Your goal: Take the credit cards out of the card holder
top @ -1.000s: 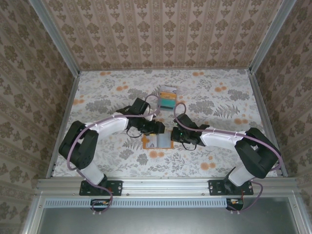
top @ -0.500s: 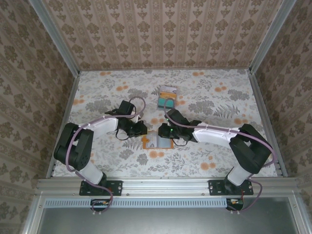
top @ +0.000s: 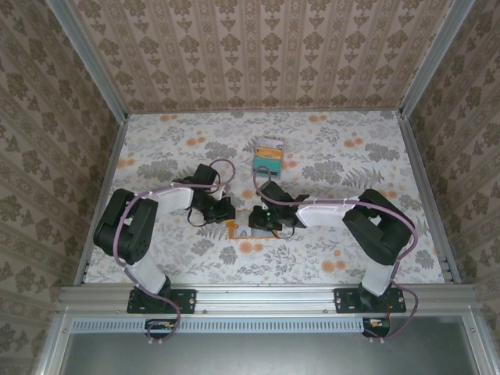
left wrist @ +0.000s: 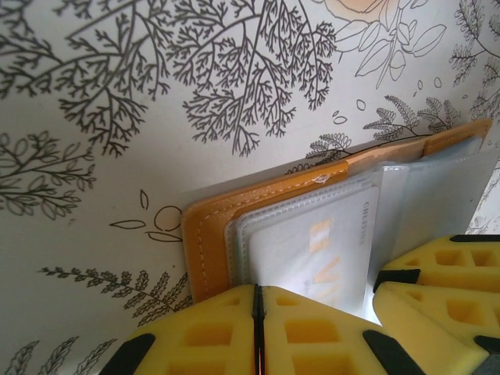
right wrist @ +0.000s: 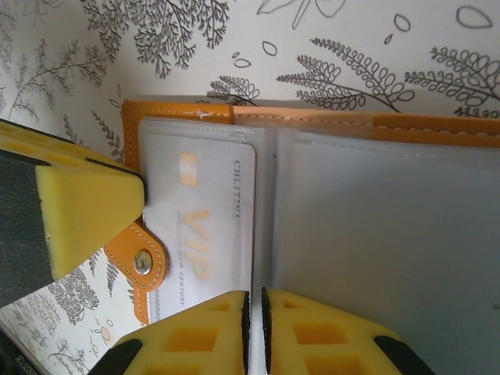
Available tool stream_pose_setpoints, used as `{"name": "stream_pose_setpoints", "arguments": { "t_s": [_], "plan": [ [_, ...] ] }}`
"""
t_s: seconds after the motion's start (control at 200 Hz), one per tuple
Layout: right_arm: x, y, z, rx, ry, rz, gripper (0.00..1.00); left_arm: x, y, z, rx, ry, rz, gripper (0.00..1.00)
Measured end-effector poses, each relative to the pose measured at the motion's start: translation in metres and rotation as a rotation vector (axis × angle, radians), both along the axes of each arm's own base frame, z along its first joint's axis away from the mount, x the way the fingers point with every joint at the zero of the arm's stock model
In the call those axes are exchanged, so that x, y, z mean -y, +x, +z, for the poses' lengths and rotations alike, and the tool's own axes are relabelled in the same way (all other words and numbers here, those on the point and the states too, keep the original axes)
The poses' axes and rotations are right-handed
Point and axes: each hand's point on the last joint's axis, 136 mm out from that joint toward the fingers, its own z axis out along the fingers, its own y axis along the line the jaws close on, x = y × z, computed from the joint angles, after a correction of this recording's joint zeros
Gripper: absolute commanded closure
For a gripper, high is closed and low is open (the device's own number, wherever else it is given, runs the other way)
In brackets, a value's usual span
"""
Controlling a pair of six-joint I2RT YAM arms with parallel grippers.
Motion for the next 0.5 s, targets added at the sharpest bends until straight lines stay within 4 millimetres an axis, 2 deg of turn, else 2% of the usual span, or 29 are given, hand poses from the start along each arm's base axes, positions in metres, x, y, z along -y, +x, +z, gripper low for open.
{"name": "stream_pose_setpoints", "arguments": {
  "t_s": [0.5],
  "plan": [
    [-0.0060, -0.0004, -0.0017, -0.027, 0.025, -0.005, 0.83, 0.0016, -0.0013, -0.0009, 0.006, 0.010, -0.008, 0.90]
  ]
}}
